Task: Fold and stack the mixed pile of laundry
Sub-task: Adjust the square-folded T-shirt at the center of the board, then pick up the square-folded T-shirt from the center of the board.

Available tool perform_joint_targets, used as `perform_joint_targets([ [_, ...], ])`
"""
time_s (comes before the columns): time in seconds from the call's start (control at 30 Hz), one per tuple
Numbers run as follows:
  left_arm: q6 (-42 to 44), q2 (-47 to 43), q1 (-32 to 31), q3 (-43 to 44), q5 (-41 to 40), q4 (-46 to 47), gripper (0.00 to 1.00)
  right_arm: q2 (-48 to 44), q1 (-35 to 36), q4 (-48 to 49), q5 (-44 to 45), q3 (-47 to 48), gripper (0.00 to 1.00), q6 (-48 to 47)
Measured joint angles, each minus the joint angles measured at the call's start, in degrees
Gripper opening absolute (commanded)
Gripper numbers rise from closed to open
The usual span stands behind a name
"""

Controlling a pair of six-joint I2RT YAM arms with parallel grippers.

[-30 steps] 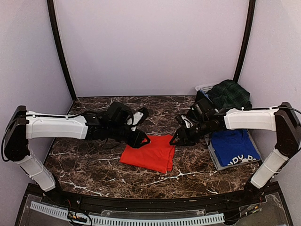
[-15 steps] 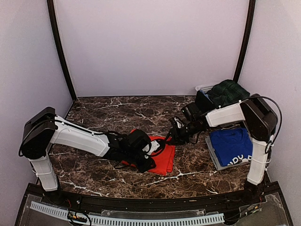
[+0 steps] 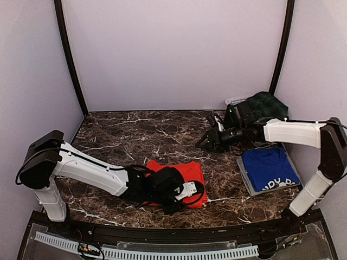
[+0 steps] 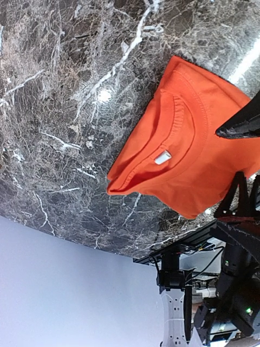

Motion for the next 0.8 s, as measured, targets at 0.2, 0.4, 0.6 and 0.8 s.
perform_joint_targets([
  [0.2, 4.96, 0.02, -0.76, 2.91, -2.71, -0.09, 0.50, -5.79, -0.28, -0.20, 0.61, -8.66, 0.46, 1.57],
  [0.4, 7.54, 0.79, -4.42, 4.74, -4.39, 1.64, 0.45, -6.54, -0.28, -0.52, 0.44, -18.23, 0.51, 4.98],
  [0.6, 8.79, 5.95, -4.85, 6.27, -4.42, 2.64, 0.36, -9.38, -0.28, 0.94, 0.11, -21.31, 0.54, 7.69],
  [0.8, 9.35, 9.99, -4.70, 7.67, -4.72, 3.87, 0.18, -10.08, -0.28, 3.69, -1.33, -25.09, 0.56, 11.15],
])
